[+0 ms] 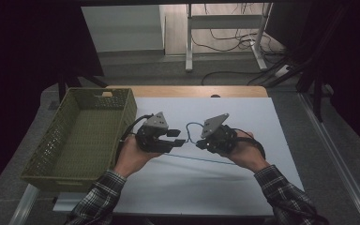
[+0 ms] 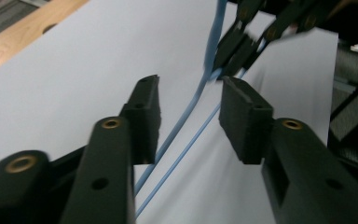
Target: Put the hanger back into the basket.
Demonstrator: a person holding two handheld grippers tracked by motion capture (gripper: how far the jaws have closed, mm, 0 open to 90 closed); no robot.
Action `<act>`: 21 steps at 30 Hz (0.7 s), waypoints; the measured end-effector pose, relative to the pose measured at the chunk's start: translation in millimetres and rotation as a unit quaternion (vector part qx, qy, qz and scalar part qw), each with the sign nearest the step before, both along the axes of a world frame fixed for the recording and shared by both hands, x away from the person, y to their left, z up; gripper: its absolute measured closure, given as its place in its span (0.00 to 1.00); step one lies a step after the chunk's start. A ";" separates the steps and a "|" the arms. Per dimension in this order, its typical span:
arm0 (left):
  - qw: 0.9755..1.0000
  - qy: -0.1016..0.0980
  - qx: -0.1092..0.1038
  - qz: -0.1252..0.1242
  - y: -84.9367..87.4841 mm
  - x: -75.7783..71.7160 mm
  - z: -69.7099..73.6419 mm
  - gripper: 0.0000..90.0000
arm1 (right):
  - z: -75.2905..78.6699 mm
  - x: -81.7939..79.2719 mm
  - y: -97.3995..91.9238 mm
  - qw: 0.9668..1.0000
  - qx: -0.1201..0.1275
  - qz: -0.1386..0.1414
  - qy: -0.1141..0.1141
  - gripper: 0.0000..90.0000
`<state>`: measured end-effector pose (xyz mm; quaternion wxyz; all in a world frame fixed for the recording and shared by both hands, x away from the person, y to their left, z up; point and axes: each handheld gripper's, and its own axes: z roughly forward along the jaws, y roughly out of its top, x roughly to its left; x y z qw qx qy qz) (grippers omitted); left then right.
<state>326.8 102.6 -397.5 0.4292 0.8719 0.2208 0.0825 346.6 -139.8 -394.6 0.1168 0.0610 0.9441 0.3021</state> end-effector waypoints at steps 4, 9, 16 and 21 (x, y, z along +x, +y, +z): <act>0.999 0.011 0.025 -0.022 -2.7 4.8 -3.0 0.62 | 7.3 -1.3 -5.6 1.000 0.007 0.011 0.012 0.97; 0.997 0.033 0.049 -0.056 -9.9 12.2 -4.0 0.69 | 10.2 -1.8 -7.5 0.999 0.007 0.023 0.021 0.97; 0.986 0.073 0.106 -0.105 -24.5 21.2 -2.1 0.87 | 8.2 -2.0 -6.0 0.999 -0.003 0.040 0.028 0.97; 0.981 0.091 0.117 -0.123 -29.0 19.0 -3.2 0.97 | 6.3 -2.4 -4.8 0.999 -0.013 0.045 0.023 0.96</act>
